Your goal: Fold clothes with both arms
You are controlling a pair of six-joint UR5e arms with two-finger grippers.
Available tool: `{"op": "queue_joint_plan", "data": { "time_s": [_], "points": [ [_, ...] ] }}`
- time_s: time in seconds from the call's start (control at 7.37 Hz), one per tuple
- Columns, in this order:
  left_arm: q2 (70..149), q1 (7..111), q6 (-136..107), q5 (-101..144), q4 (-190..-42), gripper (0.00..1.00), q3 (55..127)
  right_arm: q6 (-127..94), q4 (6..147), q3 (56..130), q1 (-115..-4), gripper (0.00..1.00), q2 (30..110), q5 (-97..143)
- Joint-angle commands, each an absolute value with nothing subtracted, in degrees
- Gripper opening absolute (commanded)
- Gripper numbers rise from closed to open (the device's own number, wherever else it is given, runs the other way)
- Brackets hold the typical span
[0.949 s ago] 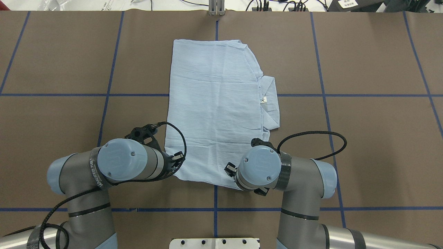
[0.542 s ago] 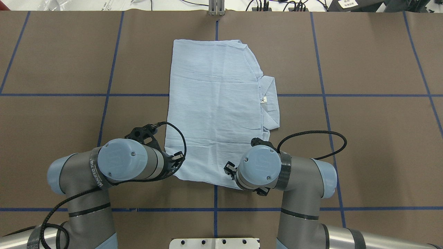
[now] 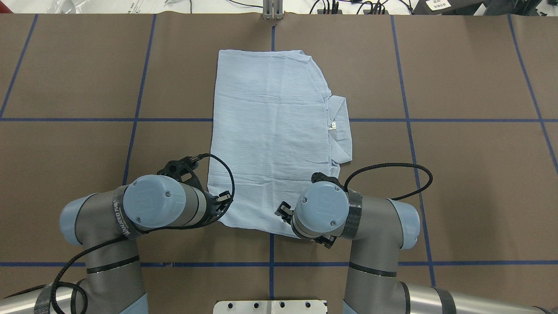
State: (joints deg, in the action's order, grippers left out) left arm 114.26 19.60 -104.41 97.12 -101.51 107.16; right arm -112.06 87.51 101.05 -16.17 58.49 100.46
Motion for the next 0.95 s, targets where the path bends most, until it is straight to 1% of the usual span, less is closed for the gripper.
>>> {"op": "queue_joint_plan", "data": {
  "time_s": [0.0, 0.81],
  "points": [
    [114.3, 19.6, -104.4, 97.1, -101.5, 0.0, 107.1, -112.1, 87.5, 100.6, -16.2, 0.99, 58.4, 100.5],
    [114.3, 19.6, -104.4, 97.2, -101.5, 0.0, 107.0, -111.9, 87.2, 99.1, -16.2, 0.99, 58.4, 100.5]
  ]
}}
